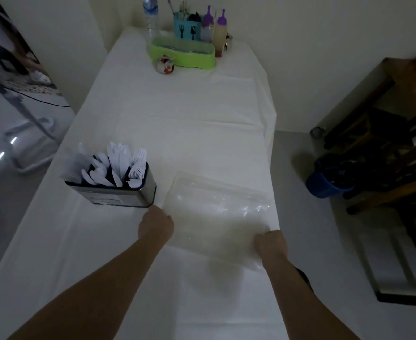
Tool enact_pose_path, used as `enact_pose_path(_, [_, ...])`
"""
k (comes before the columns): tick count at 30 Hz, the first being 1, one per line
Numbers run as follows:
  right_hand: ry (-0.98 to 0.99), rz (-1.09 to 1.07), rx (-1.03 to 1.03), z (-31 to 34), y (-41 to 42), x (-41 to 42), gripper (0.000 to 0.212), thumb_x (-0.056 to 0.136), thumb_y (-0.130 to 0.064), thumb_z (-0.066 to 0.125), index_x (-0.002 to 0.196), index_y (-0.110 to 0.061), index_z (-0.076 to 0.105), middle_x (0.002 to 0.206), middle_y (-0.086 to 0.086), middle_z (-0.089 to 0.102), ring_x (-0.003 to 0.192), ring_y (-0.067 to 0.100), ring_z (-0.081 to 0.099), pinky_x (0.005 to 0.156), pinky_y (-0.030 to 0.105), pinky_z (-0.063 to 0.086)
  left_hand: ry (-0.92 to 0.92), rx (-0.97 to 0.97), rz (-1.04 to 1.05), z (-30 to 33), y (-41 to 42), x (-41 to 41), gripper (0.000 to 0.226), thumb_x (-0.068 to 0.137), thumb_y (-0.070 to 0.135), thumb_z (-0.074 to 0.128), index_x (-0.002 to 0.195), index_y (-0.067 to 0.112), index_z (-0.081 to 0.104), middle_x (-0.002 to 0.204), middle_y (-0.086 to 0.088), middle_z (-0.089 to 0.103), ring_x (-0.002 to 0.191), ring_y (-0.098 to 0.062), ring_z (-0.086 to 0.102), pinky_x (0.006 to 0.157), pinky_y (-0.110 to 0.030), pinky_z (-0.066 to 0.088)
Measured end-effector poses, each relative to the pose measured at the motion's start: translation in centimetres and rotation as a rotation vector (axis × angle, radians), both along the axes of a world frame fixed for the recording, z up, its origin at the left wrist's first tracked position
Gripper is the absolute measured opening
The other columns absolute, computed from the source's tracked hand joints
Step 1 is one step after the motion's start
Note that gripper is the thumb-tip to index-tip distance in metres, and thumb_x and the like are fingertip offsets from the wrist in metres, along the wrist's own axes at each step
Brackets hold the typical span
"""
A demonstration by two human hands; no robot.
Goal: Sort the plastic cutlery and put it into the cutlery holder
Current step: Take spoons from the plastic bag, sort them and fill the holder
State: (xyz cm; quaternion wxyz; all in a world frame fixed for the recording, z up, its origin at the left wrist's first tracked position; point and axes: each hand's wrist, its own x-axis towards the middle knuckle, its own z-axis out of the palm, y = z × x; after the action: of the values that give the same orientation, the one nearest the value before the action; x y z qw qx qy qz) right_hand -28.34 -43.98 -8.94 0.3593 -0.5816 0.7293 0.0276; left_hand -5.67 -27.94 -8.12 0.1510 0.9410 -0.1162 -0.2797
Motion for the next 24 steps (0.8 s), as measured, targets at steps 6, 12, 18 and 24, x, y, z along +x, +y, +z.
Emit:
enact_pose_path(6, [-0.176, 0.058, 0.043, 1.0, -0.2, -0.8, 0.021, 0.086, -0.018, 0.059, 0.091, -0.003, 0.073, 0.088, 0.015, 0.068, 0.082, 0.033, 0.064, 0.071, 0.037, 0.050, 0.025, -0.023, 0.008, -0.1, 0.7, 0.5, 0.029, 0.096, 0.015, 0.048, 0.115, -0.001, 0.063, 0.117, -0.020, 0.065, 0.110, -0.036, 0.061, 0.089, -0.036, 0.048])
enact_pose_path(12, [-0.277, 0.004, -0.047, 4.7, 2.4, -3.6, 0.033, 0.069, -0.021, 0.058, 0.038, -0.019, 0.048, 0.044, -0.009, 0.041, 0.047, 0.019, 0.038, 0.052, 0.031, 0.033, -0.067, -0.188, -0.092, 1.0, -0.1, -0.4, 0.024, 0.096, 0.013, 0.047, 0.098, 0.002, 0.068, 0.103, -0.022, 0.068, 0.096, -0.039, 0.063, 0.082, -0.038, 0.049])
enact_pose_path(18, [-0.299, -0.068, -0.187, 7.1, 4.4, -9.6, 0.016, 0.087, -0.019, 0.067, 0.077, -0.008, 0.062, 0.067, 0.002, 0.065, 0.052, -0.002, 0.063, 0.051, 0.014, 0.049, -0.068, -0.382, -0.212, 3.6, -2.8, -4.5, 0.016, 0.093, 0.013, 0.054, 0.095, 0.004, 0.067, 0.101, -0.019, 0.068, 0.098, -0.038, 0.063, 0.075, -0.032, 0.041])
enact_pose_path(24, [-0.319, -0.320, -0.270, 7.5, 6.0, -16.9, 0.014, 0.084, -0.026, 0.058, 0.078, -0.016, 0.051, 0.077, 0.013, 0.067, 0.073, 0.033, 0.070, 0.062, 0.045, 0.057, -0.016, -0.491, -0.355, 5.5, -6.6, -11.0, 0.015, 0.094, 0.013, 0.052, 0.095, 0.005, 0.065, 0.100, -0.018, 0.068, 0.098, -0.037, 0.062, 0.072, -0.028, 0.034])
